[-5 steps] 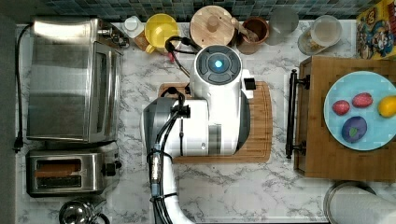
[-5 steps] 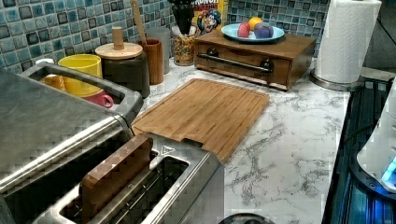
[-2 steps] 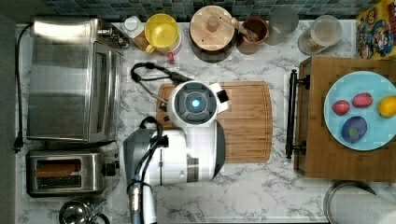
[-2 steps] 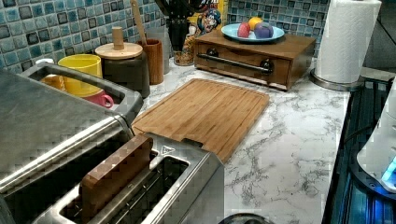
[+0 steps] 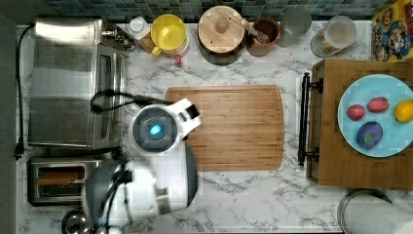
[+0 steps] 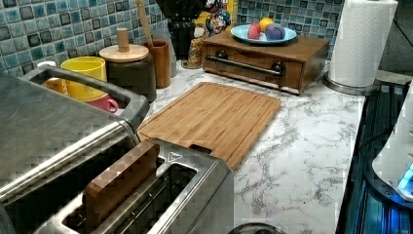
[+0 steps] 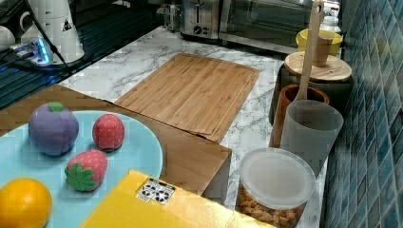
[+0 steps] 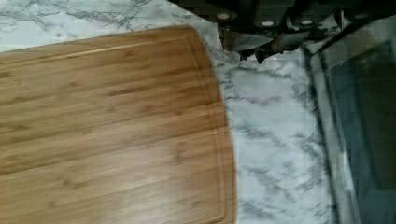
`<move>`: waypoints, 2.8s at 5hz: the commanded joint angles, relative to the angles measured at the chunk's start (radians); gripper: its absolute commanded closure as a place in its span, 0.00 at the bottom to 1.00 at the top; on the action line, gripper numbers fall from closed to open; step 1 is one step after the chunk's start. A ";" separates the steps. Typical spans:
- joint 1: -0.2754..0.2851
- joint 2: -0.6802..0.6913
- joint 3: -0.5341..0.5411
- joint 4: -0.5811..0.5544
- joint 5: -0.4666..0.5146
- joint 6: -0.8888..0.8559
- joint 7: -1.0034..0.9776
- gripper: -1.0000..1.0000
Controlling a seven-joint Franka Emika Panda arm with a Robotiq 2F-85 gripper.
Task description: Turn on the toaster.
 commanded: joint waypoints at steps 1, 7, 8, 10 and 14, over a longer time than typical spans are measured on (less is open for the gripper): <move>0.087 -0.055 0.096 -0.081 0.043 -0.016 -0.120 1.00; 0.181 -0.125 0.241 -0.208 0.190 0.170 -0.098 1.00; 0.143 -0.076 0.240 -0.177 0.140 0.209 0.002 1.00; 0.114 -0.032 0.230 -0.144 0.103 0.238 0.068 1.00; 0.124 0.109 0.265 -0.098 0.003 0.182 0.082 1.00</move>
